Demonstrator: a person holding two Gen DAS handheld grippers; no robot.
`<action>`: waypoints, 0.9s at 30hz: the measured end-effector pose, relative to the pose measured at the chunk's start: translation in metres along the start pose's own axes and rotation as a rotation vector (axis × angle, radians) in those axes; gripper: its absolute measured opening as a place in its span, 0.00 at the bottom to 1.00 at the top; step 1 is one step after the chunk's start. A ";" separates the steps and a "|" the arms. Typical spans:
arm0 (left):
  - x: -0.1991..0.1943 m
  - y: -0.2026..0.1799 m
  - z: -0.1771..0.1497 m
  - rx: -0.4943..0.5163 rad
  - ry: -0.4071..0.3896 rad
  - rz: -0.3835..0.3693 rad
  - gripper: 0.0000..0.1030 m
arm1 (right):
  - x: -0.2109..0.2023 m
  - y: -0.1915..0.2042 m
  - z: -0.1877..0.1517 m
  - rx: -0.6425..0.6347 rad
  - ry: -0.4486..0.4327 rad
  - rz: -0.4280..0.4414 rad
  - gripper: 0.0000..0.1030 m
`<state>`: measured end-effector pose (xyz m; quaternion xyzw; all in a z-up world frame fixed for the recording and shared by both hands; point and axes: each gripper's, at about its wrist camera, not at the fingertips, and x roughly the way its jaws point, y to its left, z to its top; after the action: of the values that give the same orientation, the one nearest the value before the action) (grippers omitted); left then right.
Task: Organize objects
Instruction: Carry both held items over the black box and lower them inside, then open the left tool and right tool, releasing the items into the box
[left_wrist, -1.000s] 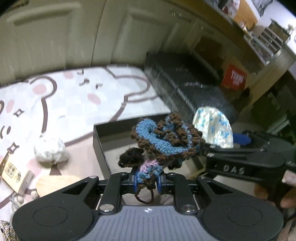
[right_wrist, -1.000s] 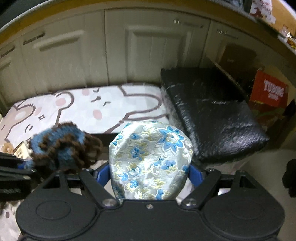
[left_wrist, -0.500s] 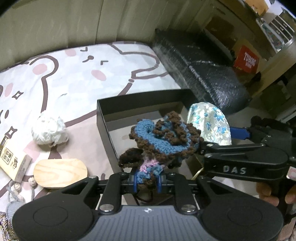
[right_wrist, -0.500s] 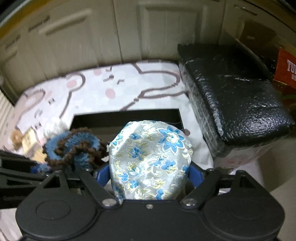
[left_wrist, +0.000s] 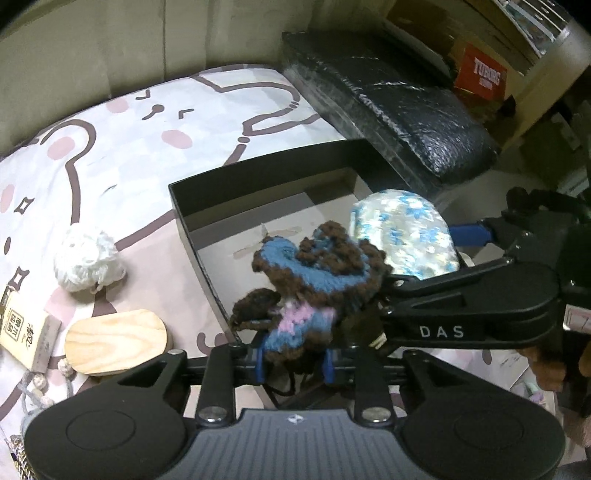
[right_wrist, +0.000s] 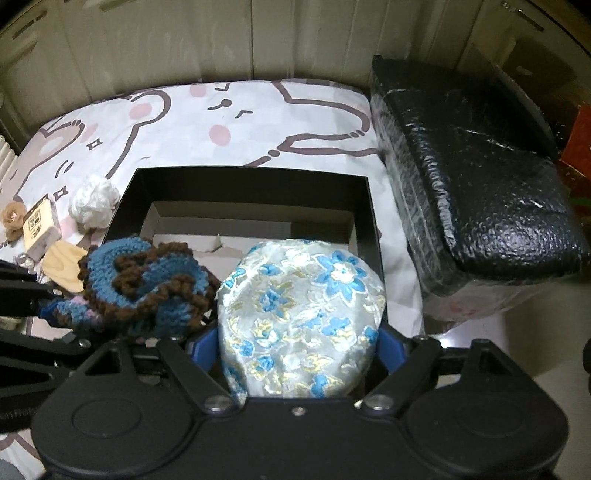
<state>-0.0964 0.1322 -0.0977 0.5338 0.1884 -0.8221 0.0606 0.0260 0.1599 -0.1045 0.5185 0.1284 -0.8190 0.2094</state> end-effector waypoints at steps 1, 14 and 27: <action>-0.001 -0.001 0.000 0.004 -0.001 -0.001 0.32 | -0.001 0.000 0.000 0.011 0.001 -0.004 0.82; -0.024 -0.003 0.001 -0.009 -0.063 0.008 0.42 | -0.023 -0.011 0.002 0.153 -0.068 -0.008 0.80; -0.033 0.012 0.002 -0.031 -0.085 0.081 0.42 | -0.010 -0.007 0.027 0.464 -0.133 0.037 0.46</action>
<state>-0.0801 0.1172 -0.0704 0.5045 0.1764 -0.8380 0.1102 0.0048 0.1568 -0.0835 0.4999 -0.0869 -0.8549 0.1076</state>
